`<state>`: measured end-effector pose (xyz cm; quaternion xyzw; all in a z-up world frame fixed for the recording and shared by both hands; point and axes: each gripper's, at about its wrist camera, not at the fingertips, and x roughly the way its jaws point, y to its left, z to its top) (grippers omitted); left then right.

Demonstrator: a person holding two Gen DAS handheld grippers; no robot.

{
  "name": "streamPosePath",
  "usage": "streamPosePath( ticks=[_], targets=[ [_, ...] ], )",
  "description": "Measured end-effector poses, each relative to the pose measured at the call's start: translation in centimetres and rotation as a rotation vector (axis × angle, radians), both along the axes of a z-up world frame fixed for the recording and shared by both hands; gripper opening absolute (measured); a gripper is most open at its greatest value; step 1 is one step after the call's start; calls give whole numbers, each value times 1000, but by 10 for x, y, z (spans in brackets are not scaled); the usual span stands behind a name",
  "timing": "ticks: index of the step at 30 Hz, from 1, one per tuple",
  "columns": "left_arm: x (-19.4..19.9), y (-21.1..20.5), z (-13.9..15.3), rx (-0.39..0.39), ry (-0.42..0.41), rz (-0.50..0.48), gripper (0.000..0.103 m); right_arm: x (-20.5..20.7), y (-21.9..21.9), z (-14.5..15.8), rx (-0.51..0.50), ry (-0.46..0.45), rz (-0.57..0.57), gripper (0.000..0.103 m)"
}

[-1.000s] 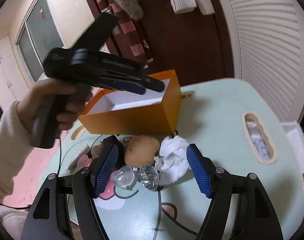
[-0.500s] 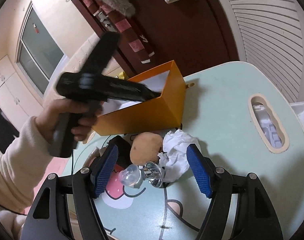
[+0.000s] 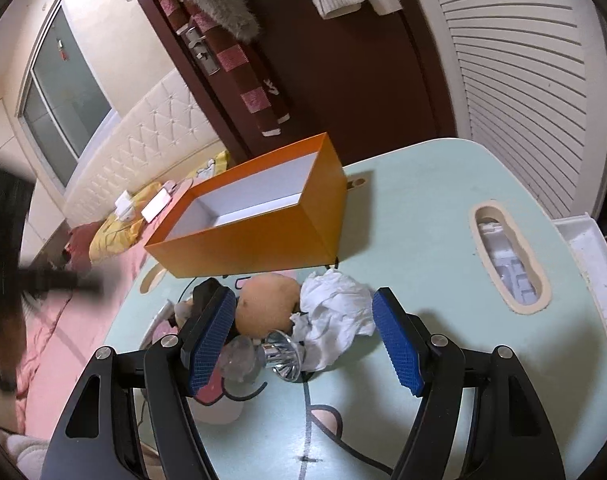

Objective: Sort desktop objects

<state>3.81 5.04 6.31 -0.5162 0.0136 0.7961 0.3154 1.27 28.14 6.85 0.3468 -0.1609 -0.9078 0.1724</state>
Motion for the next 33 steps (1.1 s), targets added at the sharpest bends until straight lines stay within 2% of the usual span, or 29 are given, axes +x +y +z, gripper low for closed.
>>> streamPosePath(
  ticks=[4, 6, 7, 8, 10, 12, 15, 17, 20, 22, 24, 26, 28, 30, 33],
  targets=[
    [1, 14, -31, -73, 62, 38, 29, 4, 0, 3, 6, 10, -15, 72],
    [-3, 15, -35, -59, 98, 60, 32, 9, -1, 8, 8, 24, -12, 72],
    [-2, 15, -33, -51, 112, 66, 44, 11, -1, 10, 8, 32, -10, 72],
    [-1, 15, -30, -49, 122, 72, 69, 13, -1, 12, 11, 39, -9, 72],
    [4, 13, -23, -43, 160, 84, 89, 18, -2, 16, 30, 49, -8, 72],
    [15, 10, -16, -50, 223, 86, 89, 20, -5, 17, 61, 42, 0, 72],
    [31, -3, -14, -145, 274, 160, 89, 28, -17, 15, 151, 18, -4, 72],
    [40, -15, -19, -195, 260, 251, 89, 36, -32, 12, 249, 12, 13, 72],
    [57, -34, -30, -201, 225, 326, 91, 49, -53, 2, 407, -7, 33, 72],
    [61, -42, -39, -235, 210, 384, 92, 53, -63, -4, 465, -15, 49, 72],
    [58, -51, -50, -245, 168, 438, 92, 51, -67, -11, 487, -46, 62, 72],
    [60, -64, -56, -220, 132, 472, 92, 46, -67, -19, 493, -89, 74, 72],
    [57, -69, -63, -247, 124, 511, 92, 43, -67, -25, 489, -122, 79, 72],
    [54, -71, -68, -275, 127, 534, 101, 42, -66, -27, 489, -125, 75, 74],
    [51, -72, -70, -269, 126, 539, 102, 42, -67, -28, 495, -131, 76, 84]
  ],
)
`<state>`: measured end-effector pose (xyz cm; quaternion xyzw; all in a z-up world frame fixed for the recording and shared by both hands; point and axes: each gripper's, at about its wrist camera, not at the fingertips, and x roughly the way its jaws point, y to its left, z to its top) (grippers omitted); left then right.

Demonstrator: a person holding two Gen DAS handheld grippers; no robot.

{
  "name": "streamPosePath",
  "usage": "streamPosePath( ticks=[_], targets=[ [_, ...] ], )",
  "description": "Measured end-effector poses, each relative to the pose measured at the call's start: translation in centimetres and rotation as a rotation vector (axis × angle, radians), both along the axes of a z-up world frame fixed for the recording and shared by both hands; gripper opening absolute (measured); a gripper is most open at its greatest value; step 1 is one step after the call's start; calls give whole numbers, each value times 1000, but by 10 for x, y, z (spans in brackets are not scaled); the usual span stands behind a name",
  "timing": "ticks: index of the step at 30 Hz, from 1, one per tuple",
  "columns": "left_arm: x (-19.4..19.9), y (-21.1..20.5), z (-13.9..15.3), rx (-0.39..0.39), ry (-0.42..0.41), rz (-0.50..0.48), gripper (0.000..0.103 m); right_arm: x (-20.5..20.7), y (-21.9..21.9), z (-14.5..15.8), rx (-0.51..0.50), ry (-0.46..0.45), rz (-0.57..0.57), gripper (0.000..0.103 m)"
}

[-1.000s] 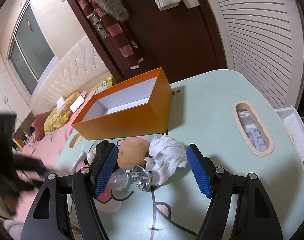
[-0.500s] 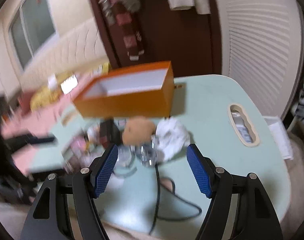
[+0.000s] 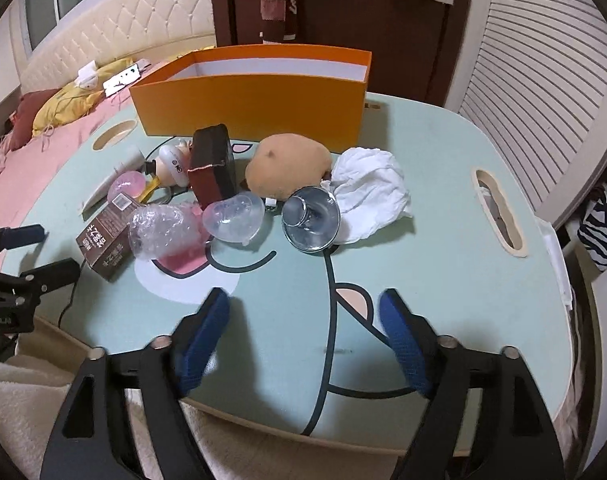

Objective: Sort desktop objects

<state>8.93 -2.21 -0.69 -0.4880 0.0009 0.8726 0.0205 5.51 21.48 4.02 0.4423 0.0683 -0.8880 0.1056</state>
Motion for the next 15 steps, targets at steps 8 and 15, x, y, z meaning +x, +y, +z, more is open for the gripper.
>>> streamPosePath(
  ticks=[8, 15],
  targets=[
    [-2, 2, 0, -1, 10, -8, 103, 0, 0, 2, 2, -3, 4, 84],
    [1, 1, 0, -1, 13, -12, 103, -2, -2, 1, 4, -17, 3, 97]
  ],
)
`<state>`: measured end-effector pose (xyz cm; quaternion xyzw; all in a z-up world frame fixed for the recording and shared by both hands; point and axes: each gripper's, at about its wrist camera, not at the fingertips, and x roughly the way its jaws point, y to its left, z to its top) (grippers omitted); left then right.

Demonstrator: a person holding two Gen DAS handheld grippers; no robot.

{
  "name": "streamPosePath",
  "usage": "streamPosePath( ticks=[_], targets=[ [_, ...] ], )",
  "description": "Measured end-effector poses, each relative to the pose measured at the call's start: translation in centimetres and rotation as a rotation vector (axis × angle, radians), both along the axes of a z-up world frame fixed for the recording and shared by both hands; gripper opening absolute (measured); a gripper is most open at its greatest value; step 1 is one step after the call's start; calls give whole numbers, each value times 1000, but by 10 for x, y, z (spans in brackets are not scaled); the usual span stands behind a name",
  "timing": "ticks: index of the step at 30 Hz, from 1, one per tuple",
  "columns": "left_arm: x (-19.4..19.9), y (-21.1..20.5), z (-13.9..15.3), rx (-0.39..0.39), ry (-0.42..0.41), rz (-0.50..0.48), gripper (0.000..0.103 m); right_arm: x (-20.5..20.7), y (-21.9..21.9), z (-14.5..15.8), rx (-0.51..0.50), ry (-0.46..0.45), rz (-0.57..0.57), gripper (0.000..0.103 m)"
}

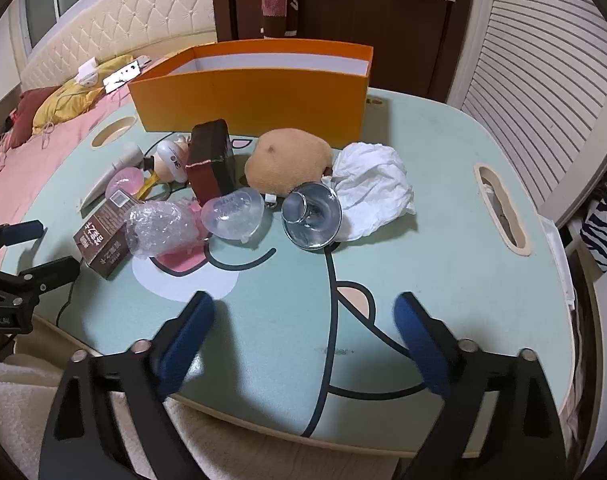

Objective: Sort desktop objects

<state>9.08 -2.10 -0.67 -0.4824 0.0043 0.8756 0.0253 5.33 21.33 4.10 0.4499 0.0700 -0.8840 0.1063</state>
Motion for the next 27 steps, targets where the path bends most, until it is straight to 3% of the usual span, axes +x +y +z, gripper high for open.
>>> streamPosePath(
  ticks=[7, 27],
  targets=[
    [-2, -2, -1, 0, 8, -8, 103, -1, 0, -2, 1, -3, -1, 102],
    [0, -4, 0, 0, 8, -13, 103, -3, 1, -2, -1, 6, 13, 103]
  ],
)
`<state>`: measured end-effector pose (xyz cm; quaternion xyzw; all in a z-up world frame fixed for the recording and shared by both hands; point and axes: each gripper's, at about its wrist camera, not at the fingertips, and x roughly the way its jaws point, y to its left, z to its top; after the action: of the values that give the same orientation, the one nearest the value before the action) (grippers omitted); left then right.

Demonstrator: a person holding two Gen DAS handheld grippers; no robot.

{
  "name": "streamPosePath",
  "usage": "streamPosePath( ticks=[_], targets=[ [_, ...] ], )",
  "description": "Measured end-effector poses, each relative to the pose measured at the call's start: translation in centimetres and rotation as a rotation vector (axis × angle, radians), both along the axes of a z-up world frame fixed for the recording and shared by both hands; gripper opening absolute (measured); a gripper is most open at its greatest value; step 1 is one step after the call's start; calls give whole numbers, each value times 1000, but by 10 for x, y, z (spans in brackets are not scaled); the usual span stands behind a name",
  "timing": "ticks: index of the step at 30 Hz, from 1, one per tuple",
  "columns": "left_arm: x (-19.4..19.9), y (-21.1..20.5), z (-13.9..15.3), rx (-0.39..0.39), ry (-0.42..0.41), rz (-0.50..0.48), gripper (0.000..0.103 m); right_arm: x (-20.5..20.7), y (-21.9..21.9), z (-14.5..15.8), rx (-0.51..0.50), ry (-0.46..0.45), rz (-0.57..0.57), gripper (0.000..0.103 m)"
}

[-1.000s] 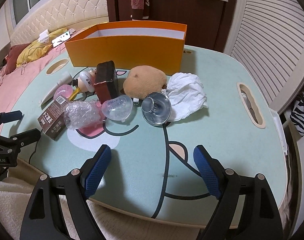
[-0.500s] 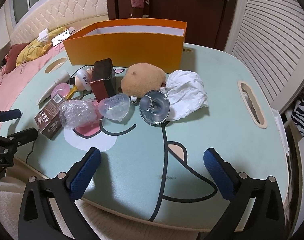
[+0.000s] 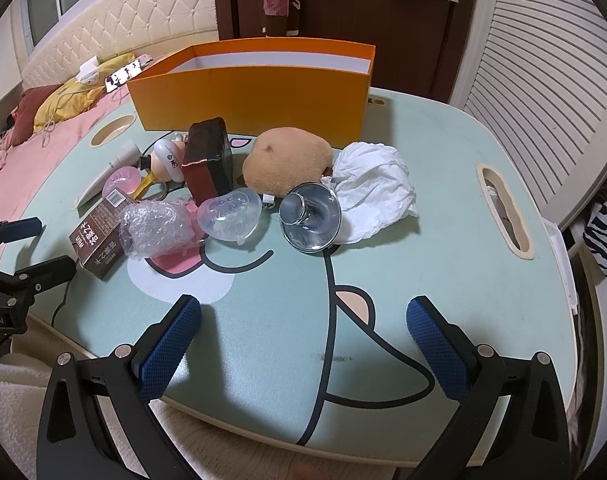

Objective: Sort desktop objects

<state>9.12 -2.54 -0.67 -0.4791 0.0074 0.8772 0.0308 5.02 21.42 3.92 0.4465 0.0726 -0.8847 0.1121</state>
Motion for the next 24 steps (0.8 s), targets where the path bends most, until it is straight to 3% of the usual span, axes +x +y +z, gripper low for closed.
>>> streamPosePath(
  ticks=[24],
  targets=[
    [2, -3, 2, -1, 3, -13, 103, -4, 2, 1, 0, -3, 6, 103]
  ],
)
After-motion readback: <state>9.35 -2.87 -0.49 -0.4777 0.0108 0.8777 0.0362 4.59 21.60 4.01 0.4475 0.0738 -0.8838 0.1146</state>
